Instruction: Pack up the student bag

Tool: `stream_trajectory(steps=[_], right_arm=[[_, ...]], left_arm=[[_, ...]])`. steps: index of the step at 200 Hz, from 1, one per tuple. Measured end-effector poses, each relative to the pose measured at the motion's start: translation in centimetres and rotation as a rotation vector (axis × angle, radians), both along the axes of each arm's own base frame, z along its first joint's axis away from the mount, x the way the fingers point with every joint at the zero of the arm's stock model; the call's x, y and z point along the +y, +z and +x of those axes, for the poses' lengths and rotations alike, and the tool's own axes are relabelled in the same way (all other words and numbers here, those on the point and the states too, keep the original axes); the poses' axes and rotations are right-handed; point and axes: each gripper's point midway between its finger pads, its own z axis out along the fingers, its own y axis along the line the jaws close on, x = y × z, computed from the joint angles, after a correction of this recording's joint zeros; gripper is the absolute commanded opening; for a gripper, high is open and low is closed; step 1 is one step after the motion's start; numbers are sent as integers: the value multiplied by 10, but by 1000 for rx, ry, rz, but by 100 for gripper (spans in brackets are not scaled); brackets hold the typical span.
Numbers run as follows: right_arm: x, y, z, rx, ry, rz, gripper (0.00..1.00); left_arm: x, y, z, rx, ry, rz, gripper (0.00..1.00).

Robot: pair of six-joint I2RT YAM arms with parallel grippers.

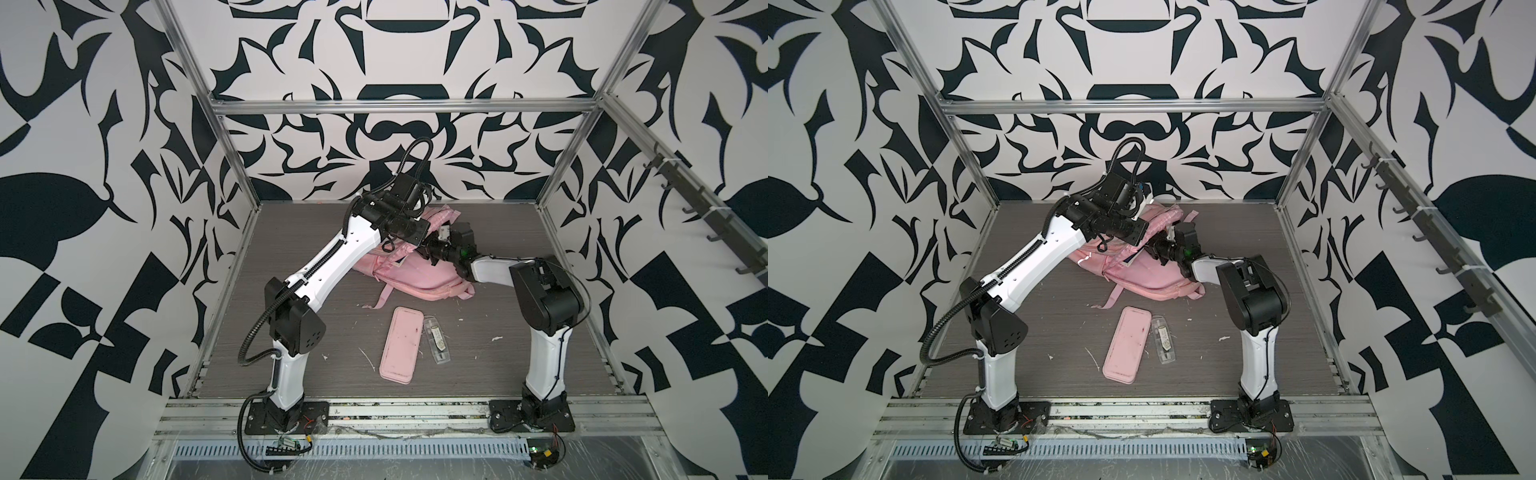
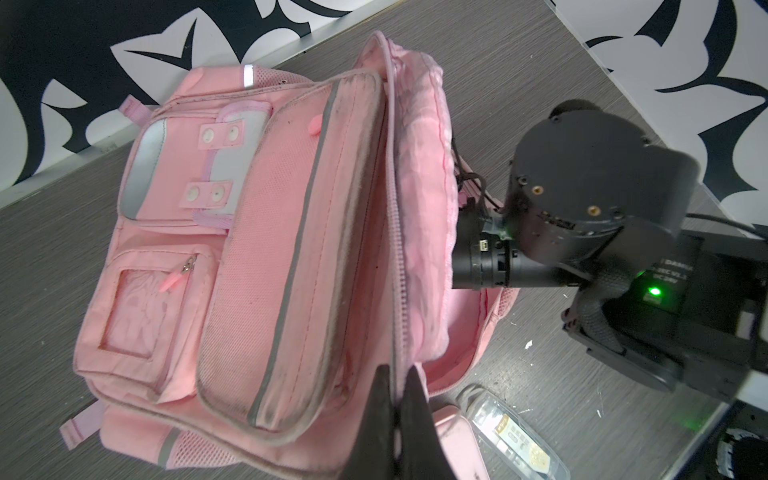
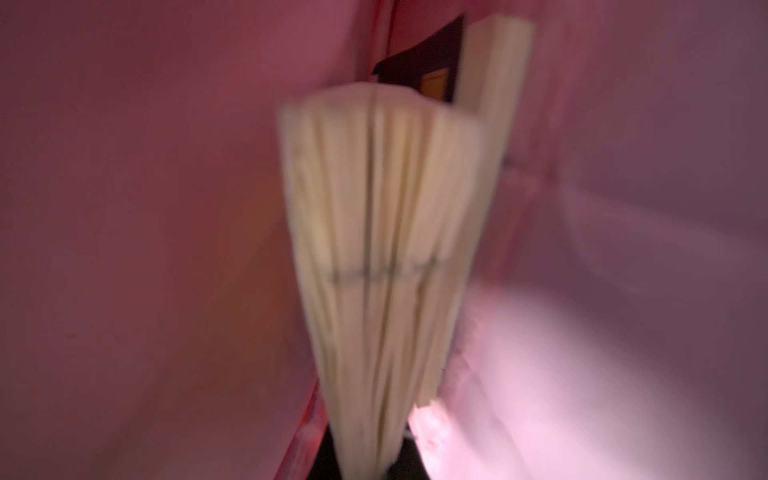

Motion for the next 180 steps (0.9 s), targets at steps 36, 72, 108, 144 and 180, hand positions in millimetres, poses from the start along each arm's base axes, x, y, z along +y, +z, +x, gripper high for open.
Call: stream_trajectory(steps=[36, 72, 108, 144, 180], right_arm=[[14, -9, 16, 4, 0, 11, 0], [19, -31, 31, 23, -15, 12, 0], [23, -35, 41, 21, -25, 17, 0], [28, -32, 46, 10, -32, 19, 0], [32, -35, 49, 15, -32, 11, 3]], left_arm=[[-1, 0, -1, 8, -1, -9, 0], [-1, 0, -2, 16, 1, -17, 0], [-2, 0, -2, 24, 7, -25, 0], [-3, -1, -5, 39, 5, -35, 0], [-4, -1, -5, 42, 4, -42, 0]])
